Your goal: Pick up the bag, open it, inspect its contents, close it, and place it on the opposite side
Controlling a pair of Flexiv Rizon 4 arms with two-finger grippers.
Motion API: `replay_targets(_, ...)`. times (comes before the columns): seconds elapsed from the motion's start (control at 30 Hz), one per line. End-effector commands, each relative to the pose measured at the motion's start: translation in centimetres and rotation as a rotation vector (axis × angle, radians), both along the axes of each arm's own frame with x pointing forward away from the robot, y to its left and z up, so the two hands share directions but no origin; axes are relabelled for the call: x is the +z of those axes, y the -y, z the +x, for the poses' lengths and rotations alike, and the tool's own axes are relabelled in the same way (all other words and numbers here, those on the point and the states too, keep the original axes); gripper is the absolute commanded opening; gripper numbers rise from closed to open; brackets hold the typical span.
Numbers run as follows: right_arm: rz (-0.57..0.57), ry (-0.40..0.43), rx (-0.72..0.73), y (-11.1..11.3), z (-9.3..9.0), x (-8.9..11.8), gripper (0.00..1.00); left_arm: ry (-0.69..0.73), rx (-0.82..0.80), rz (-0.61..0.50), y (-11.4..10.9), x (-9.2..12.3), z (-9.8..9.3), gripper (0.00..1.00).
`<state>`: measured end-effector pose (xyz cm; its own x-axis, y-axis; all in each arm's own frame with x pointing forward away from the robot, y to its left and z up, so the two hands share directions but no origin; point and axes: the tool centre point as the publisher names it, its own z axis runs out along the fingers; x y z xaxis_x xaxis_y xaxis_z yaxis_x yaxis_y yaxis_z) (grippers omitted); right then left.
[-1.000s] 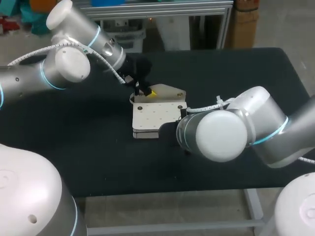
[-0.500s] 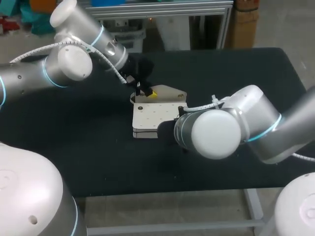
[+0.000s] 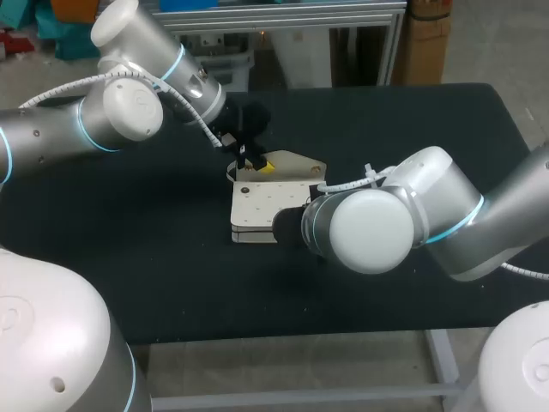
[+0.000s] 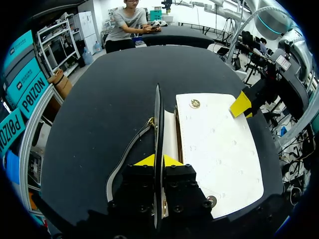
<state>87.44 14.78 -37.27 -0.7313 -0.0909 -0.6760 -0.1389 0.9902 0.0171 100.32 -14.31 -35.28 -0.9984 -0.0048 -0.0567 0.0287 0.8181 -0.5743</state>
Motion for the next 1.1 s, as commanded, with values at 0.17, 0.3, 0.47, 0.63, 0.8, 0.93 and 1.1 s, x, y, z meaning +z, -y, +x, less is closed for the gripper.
replay_targets(0.17,0.026,0.036,0.005,0.3,0.5,-0.5,0.00,-0.002,-0.012,0.008,0.3,-0.3,0.1,0.00)
replay_targets(0.3,0.030,0.037,0.006,0.3,0.5,-0.6,0.00,0.007,-0.016,0.001,0.1,-0.3,-0.1,0.00)
replay_targets(0.47,0.029,0.031,0.001,0.2,0.5,-0.9,0.00,0.065,-0.046,-0.027,-0.1,-0.1,-1.1,0.00)
replay_targets(0.63,0.038,0.016,-0.021,0.2,0.5,-1.0,0.00,0.162,-0.103,-0.029,0.4,-0.5,-3.2,0.00)
replay_targets(0.8,0.041,0.013,-0.029,0.3,0.5,-1.1,0.00,0.239,-0.131,-0.050,0.5,-1.5,-4.1,0.00)
replay_targets(0.93,0.041,0.013,-0.029,0.3,0.5,-1.1,0.00,0.293,-0.164,-0.064,0.7,-2.2,-4.6,0.00)
replay_targets(1.1,0.041,0.013,-0.029,0.3,0.5,-1.1,0.00,0.324,-0.194,-0.080,0.5,-2.6,-4.9,0.00)
